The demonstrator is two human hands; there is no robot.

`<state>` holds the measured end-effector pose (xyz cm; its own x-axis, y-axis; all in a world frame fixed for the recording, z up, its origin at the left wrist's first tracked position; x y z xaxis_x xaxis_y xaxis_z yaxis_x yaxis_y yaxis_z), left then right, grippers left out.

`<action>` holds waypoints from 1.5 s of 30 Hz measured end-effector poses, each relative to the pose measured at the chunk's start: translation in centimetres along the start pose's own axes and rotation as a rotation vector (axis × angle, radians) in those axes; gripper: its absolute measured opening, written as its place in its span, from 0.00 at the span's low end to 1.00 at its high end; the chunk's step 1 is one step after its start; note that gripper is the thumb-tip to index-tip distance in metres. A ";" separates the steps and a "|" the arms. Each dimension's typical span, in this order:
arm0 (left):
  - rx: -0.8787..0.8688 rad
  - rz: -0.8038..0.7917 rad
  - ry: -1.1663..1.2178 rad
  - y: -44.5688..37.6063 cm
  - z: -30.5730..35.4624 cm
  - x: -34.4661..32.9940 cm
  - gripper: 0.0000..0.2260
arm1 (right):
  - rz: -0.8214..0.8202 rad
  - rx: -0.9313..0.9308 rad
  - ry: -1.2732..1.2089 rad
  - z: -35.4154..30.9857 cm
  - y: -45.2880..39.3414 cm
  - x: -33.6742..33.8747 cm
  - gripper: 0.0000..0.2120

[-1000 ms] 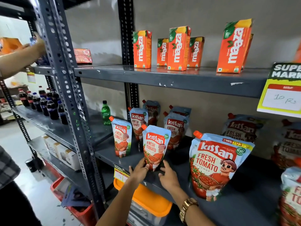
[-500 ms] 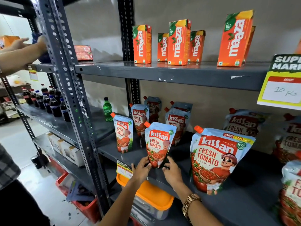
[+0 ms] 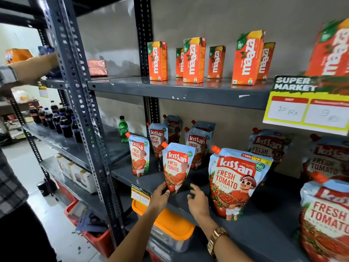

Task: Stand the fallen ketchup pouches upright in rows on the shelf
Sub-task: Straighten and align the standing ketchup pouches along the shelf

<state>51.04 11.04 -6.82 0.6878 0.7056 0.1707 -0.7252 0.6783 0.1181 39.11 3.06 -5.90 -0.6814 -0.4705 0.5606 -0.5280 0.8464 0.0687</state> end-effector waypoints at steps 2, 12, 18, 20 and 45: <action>-0.016 0.062 0.011 0.9 0.2 -0.3 0.18 | 0.119 0.040 0.026 0.5 1.1 1.6 0.18; -0.093 0.140 0.055 4.4 2.1 -3.2 0.14 | 0.438 0.128 0.049 3.9 6.1 7.3 0.06; -0.059 0.045 0.098 5.1 2.5 -6.3 0.15 | 0.580 0.056 -0.044 6.2 6.7 9.9 0.09; -0.039 -0.023 0.092 5.1 2.8 -7.7 0.17 | 0.561 0.002 -0.088 6.8 6.4 10.4 0.16; -0.104 -0.351 -0.034 5.2 2.2 -16.1 0.15 | 0.383 0.022 -0.027 10.6 7.0 14.6 0.20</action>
<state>36.11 2.76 -6.79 0.8914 0.4202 0.1697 -0.4368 0.8964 0.0754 20.09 -0.51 -6.04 -0.8446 -0.1277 0.5200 -0.2428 0.9569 -0.1594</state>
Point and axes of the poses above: each hand's wrist, its own y-axis away from the middle knuckle, its own x-axis out of the back of the hand, z = x × y, the point moved 3 cm from there along -y, towards the middle knuckle, and after that the axes turned 9 degrees about y, right-handed, at the moved point
